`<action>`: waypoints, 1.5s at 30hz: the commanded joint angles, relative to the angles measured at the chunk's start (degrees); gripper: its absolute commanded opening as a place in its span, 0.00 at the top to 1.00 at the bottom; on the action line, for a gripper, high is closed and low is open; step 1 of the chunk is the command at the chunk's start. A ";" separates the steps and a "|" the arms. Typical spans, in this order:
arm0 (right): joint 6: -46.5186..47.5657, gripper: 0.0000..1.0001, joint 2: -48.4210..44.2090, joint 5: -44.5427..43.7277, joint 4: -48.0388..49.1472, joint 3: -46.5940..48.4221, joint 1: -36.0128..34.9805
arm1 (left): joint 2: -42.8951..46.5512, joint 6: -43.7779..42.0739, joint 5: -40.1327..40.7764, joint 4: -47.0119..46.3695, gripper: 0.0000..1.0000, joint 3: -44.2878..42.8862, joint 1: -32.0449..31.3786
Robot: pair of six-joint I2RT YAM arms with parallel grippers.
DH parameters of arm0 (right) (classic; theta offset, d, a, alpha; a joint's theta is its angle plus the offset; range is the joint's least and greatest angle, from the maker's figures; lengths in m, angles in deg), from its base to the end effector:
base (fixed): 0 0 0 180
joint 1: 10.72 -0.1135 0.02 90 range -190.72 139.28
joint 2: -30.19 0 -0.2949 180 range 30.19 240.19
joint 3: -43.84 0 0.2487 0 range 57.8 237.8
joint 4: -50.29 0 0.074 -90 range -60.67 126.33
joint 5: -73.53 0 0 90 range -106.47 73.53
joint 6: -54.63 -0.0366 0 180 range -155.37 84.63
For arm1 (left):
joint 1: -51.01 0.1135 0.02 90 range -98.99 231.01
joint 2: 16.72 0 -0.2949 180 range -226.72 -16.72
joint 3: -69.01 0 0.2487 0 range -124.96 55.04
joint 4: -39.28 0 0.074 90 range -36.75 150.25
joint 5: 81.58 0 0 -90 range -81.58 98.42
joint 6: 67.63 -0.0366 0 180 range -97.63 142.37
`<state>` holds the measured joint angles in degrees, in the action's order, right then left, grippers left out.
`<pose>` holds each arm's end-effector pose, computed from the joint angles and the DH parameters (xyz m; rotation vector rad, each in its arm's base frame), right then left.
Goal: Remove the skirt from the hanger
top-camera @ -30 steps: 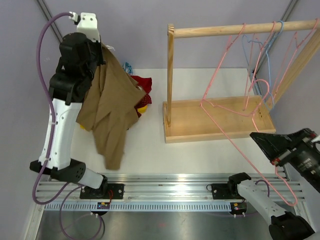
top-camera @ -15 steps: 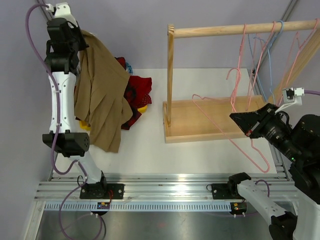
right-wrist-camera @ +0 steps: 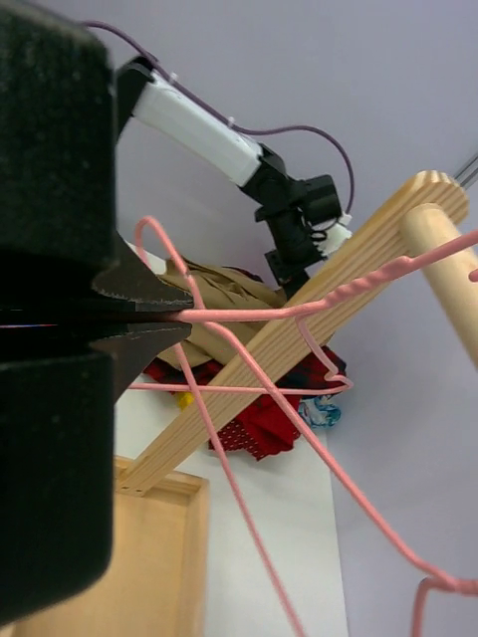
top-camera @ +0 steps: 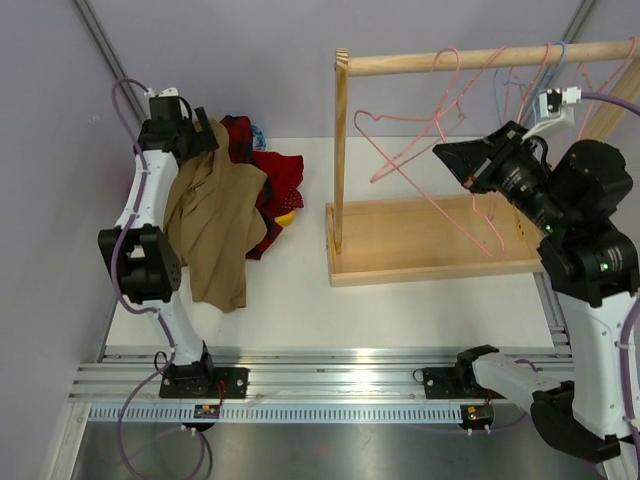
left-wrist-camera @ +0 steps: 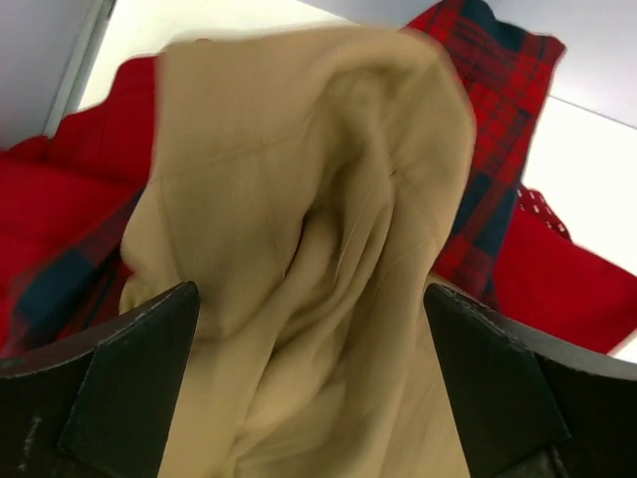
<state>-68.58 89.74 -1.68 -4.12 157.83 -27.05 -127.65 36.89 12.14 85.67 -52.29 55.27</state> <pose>0.1169 0.0440 0.5701 0.0298 1.6394 0.8732 0.4579 0.0365 0.3687 -0.3944 2.1624 -0.0290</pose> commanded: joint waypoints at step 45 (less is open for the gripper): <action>13.43 0.01 -38.10 -23.93 2.67 -33.41 0.08 | 81.58 2.17 -12.61 1.85 0.01 58.72 -6.62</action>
